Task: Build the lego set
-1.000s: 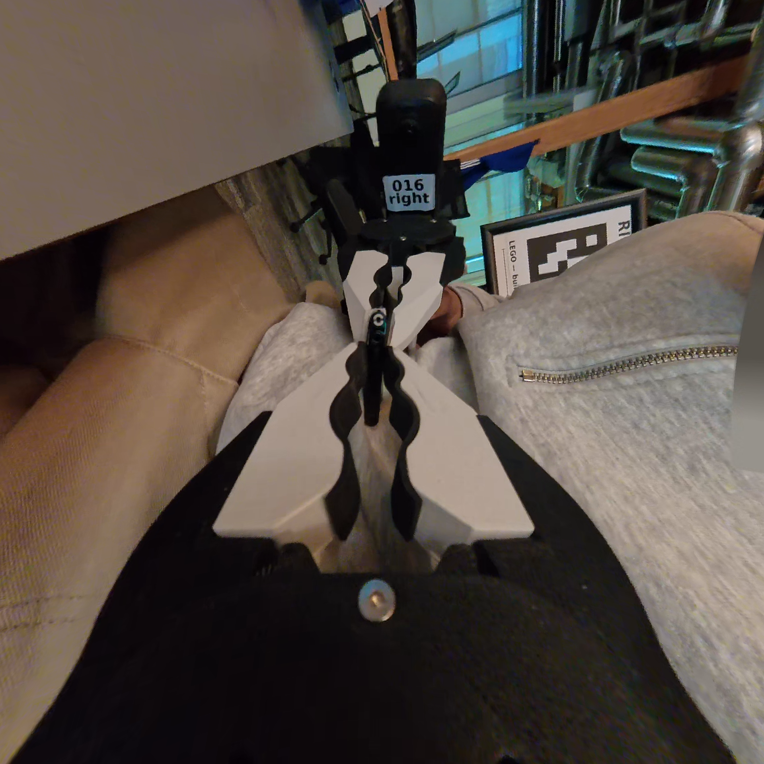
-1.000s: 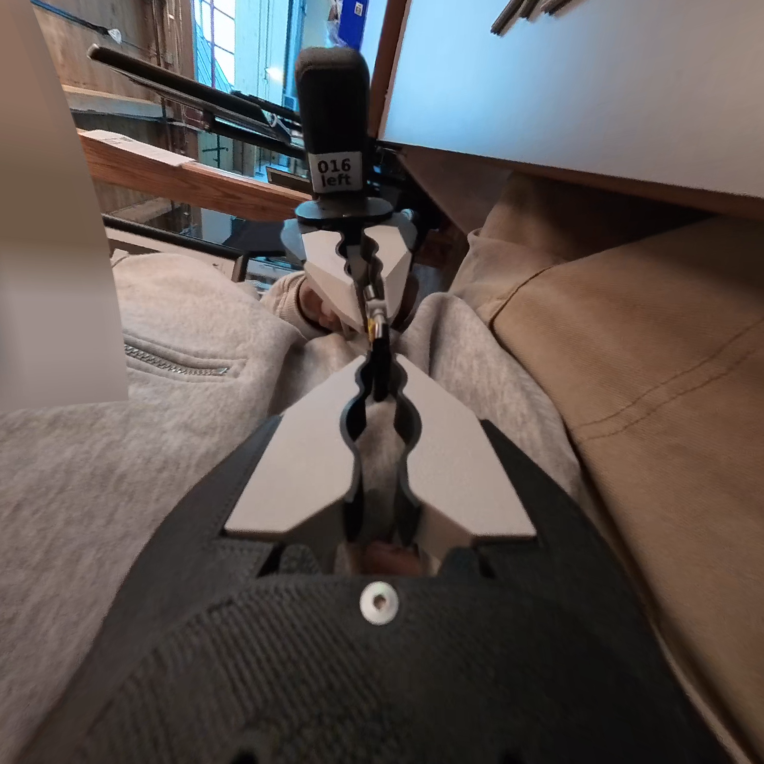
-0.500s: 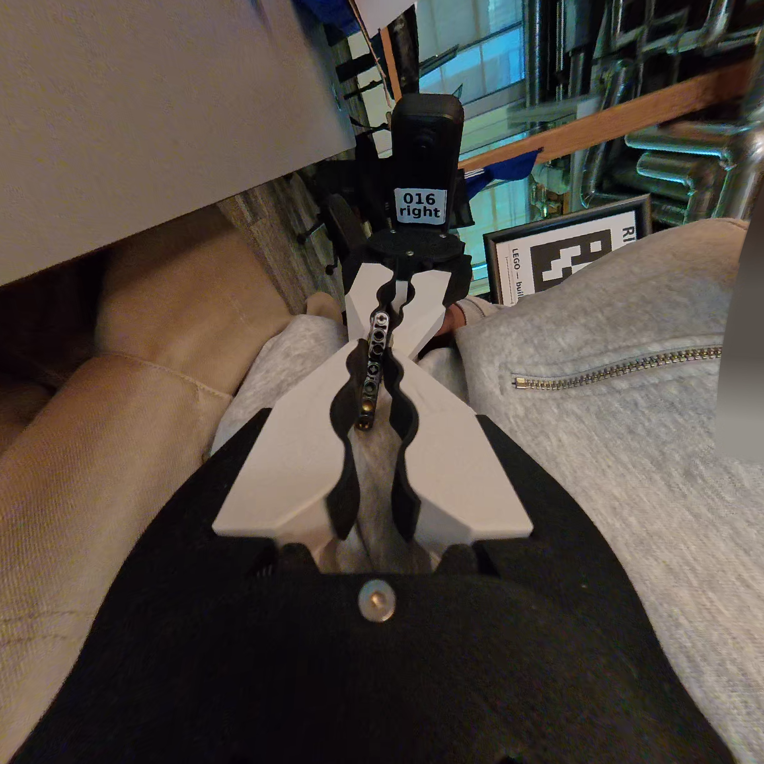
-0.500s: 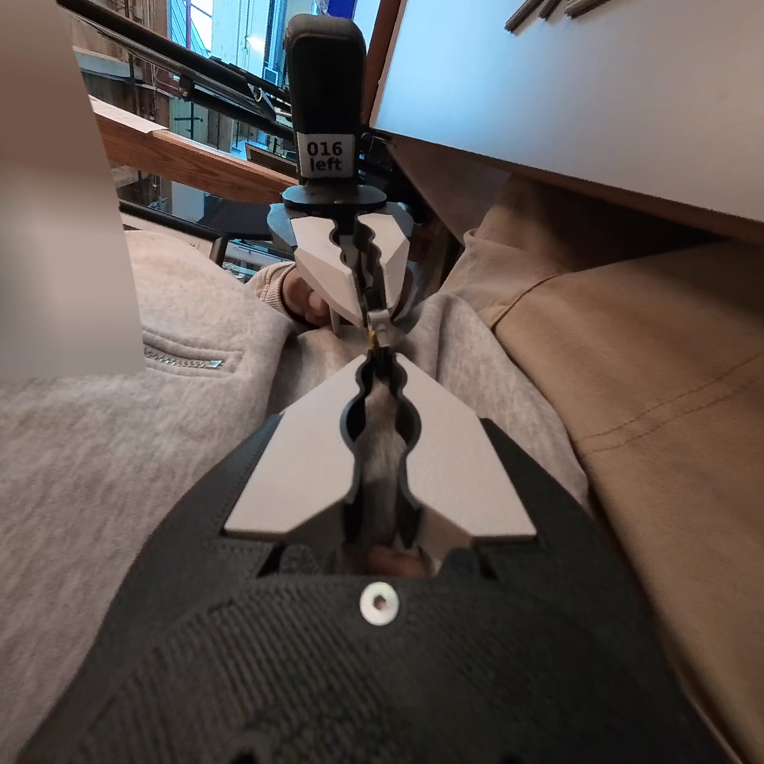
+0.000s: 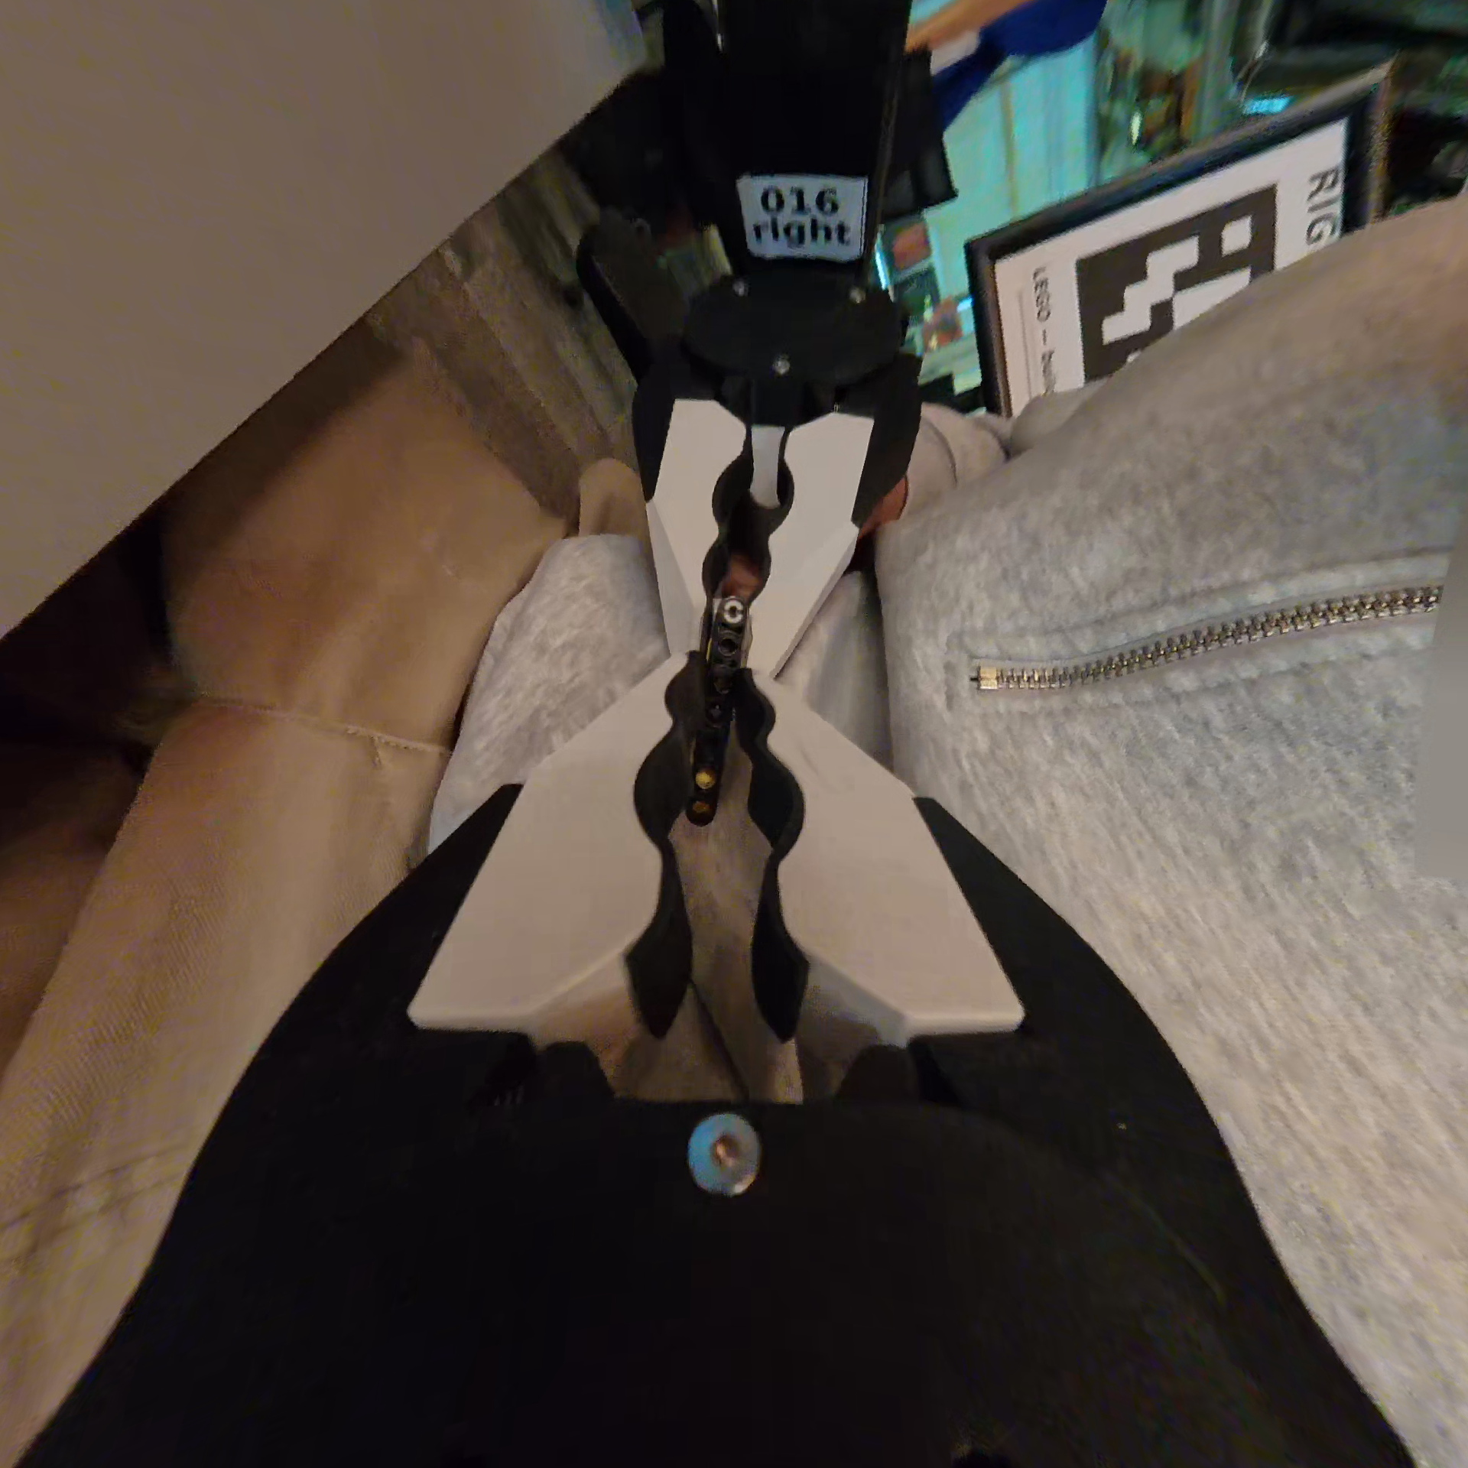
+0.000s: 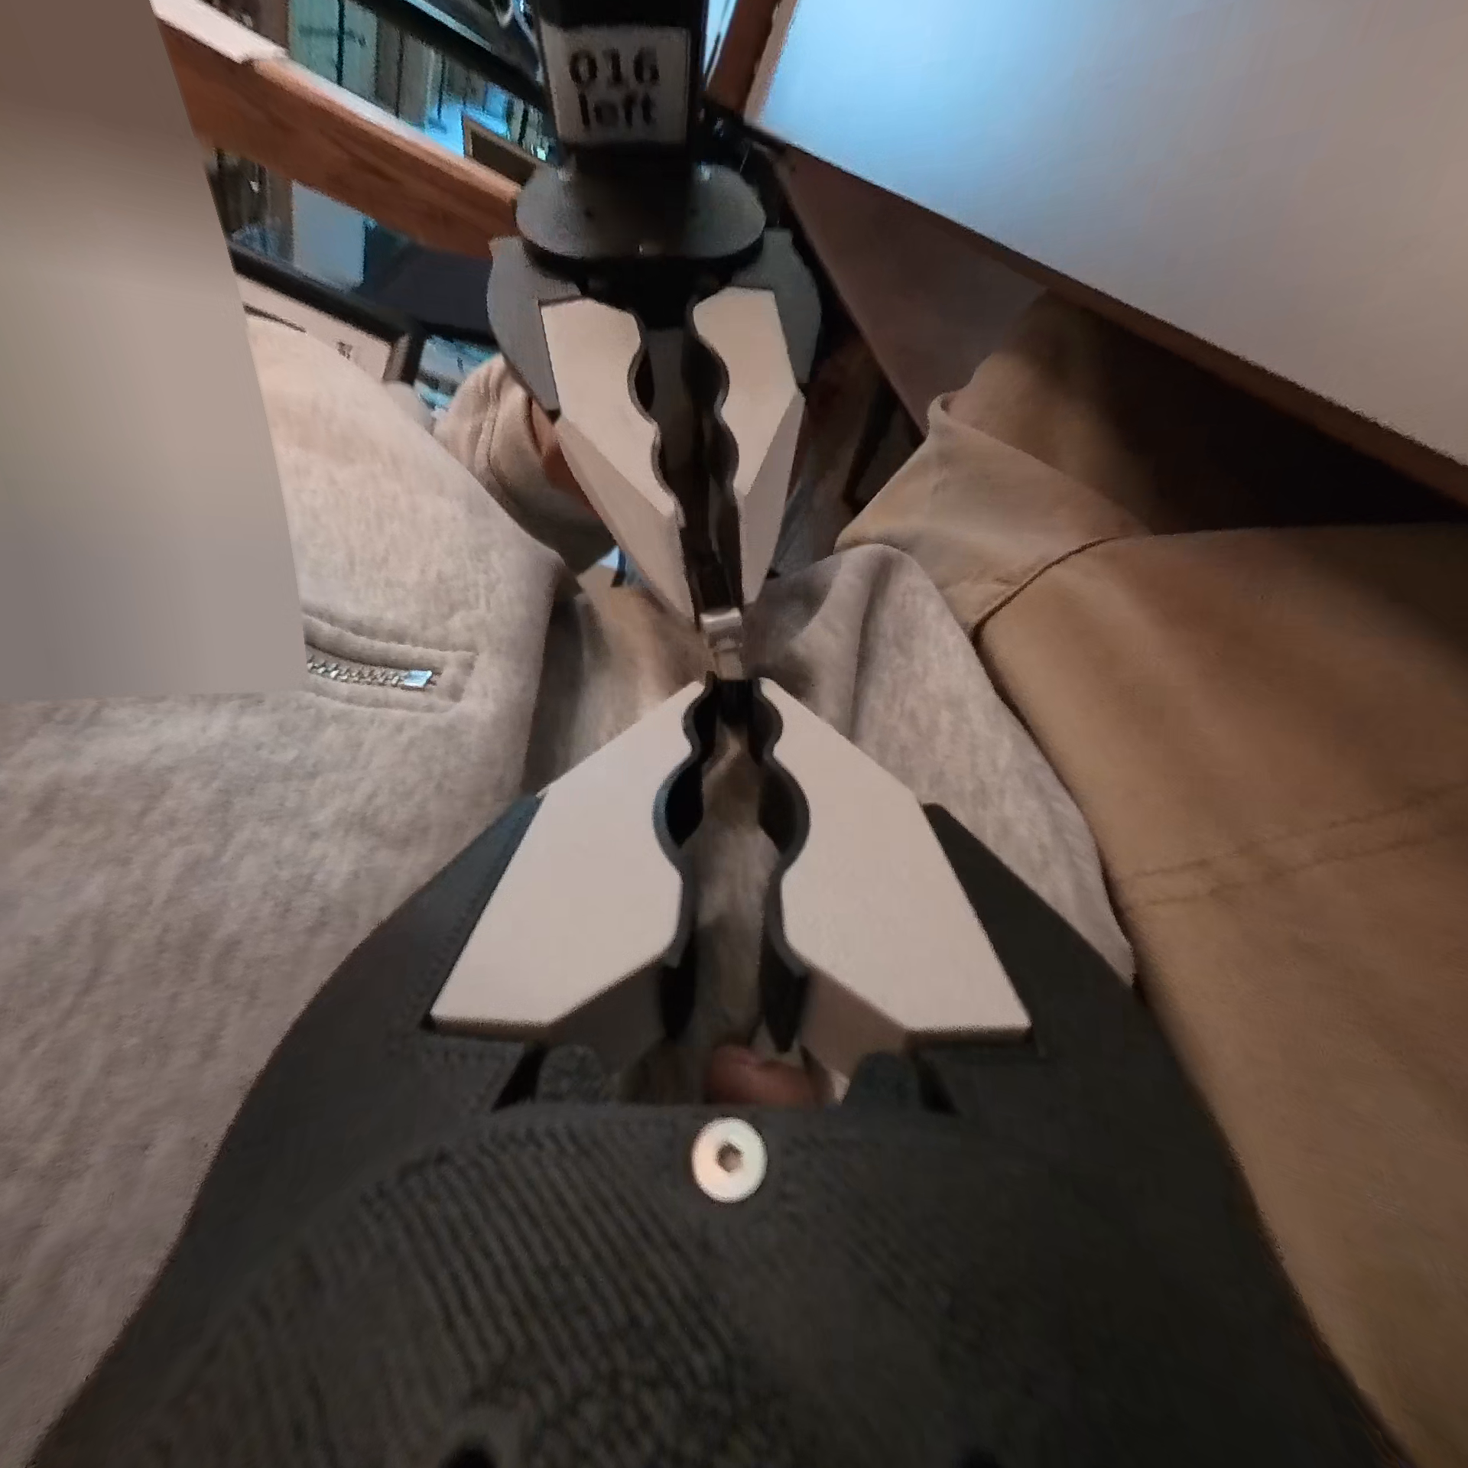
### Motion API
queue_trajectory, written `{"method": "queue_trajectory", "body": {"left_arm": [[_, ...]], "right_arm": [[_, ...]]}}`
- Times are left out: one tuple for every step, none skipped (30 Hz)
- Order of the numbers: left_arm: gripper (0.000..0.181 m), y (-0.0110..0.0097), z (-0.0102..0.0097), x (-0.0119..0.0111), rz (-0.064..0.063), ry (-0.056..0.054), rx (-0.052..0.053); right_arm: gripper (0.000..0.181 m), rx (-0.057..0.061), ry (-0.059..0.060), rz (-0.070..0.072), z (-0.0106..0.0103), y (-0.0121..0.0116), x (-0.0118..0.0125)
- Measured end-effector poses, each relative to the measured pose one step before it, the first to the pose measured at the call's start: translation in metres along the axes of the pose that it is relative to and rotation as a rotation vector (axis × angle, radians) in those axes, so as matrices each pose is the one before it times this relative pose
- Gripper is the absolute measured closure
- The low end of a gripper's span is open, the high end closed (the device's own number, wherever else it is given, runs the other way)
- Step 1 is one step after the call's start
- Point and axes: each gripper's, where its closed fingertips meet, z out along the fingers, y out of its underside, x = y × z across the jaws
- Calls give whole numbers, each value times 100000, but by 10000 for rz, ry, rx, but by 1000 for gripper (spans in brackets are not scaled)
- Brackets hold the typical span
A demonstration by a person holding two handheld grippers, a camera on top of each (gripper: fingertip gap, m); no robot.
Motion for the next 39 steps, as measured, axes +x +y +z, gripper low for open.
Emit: {"method": "queue_trajectory", "body": {"left_arm": [[174, 130, -68, 37, 72, -26, -242], [174, 110, -60, 26, 62, -32, -227], [174, 147, -40, 30, 77, -37, -253], [174, 130, -78, 19, 94, -58, -255], [173, 99, -93, 27, 113, -69, -234], [174, 29, -110, -10, 117, -75, -187], [174, 7, -100, -25, 66, -45, -120], [174, 29, -57, -101, 1, -20, -82], [174, 5, -36, -166, -86, 20, 17], [174, -13, -48, -130, -210, 141, 90], [174, -57, -46, -88, -291, 223, 160], [174, 45, 23, -68, -253, 220, 142], [174, 11, 53, -97, -190, 151, 192], [173, -64, -6, -89, -147, 112, 225], [173, -92, -14, -63, -112, 75, 236], [173, -32, -17, -60, -71, 35, 176], [173, 30, -58, -19, -68, 40, 118], [173, 2, -90, -40, -73, 25, 113], [173, 80, -46, -57, -48, 0, 64], [173, 174, 25, -49, -2, -28, -9], [173, 111, 65, 1, 25, -14, 18], [173, 53, 64, 55, -4, 32, 9], [173, 0, 51, 17, 23, 7, 16], [173, 18, 21, -16, 25, -2, -14], [173, 22, 16, 18, 21, 14, -19], [173, 35, 25, 2, 24, 3, -34], [173, 65, 40, 5, 20, -4, -40], [174, 93, 56, -11, 26, -15, -61], [173, 61, 49, 7, 20, -2, -40], [173, 32, 11, 30, -1, 9, -18], [173, 40, -22, 0, 6, -6, -21], [173, 18, -31, -21, 1, -14, -4], [174, 32, -24, 12, -19, 11, -4], [173, 19, -4, -9, -25, 6, 7], [174, 0, 8, -21, -25, 5, 22], [174, -1, 34, 13, -33, 29, 26], [174, -15, 39, 2, -40, 31, 42], [174, -30, 34, -33, -38, 13, 69], [174, -27, 28, -31, -42, 15, 89]], "right_arm": [[177, -181, -30, -92, 139, 70, -60], [177, -162, -43, -69, 120, 63, -51], [177, -181, -46, -68, 113, 84, -55], [177, -170, -13, -99, 96, 46, -50], [177, -137, 6, -103, 93, -7, -35], [177, -62, 5, -62, 81, -61, -15], [177, 12, -36, 34, 59, -83, 1], [177, 41, -61, 156, 69, -28, 76], [177, 98, -72, 253, 48, -48, 138], [177, 126, -113, 270, 17, -87, 98], [177, 202, -128, 250, -29, -210, 38], [177, 248, -101, 223, -59, -325, 54], [177, 84, -85, 157, -32, -97, 70], [177, 55, -48, 114, -4, -35, 69], [177, 78, 3, 24, -30, -55, 69], [177, 57, 33, 1, -23, -35, 51], [177, 46, 15, 16, -19, -18, 25], [177, 63, -7, 32, -45, -40, 9], [177, 141, -33, 21, -79, -172, -32], [177, 164, -69, 30, -113, -218, -47], [176, 60, -72, 53, -90, -75, -28], [176, 53, -80, 42, -33, -46, -46], [176, 0, -26, 19, 5, 22, -15], [176, -12, 12, -7, 14, 33, 15], [176, 1, -3, -16, -8, 23, -20], [174, 9, -36, 16, -19, 23, -60], [173, 73, -61, 28, -106, -67, -89], [170, 150, -58, 24, -249, -208, -85], [164, 144, 32, 31, -426, -240, 71], [156, 104, 242, -26, -611, -183, 355], [154, 34, 298, -151, -721, -62, 396], [155, -59, 324, -185, -735, 140, 373], [154, -136, 313, -127, -601, 358, 340], [154, -230, 226, -31, -362, 604, 212], [153, -215, 56, 56, -110, 660, -46], [153, -97, -44, 67, 123, 505, -221], [153, -53, -126, 64, 304, 395, -329], [153, 41, -165, 38, 405, 162, -366], [153, 143, -89, -33, 410, -78, -265]]}}
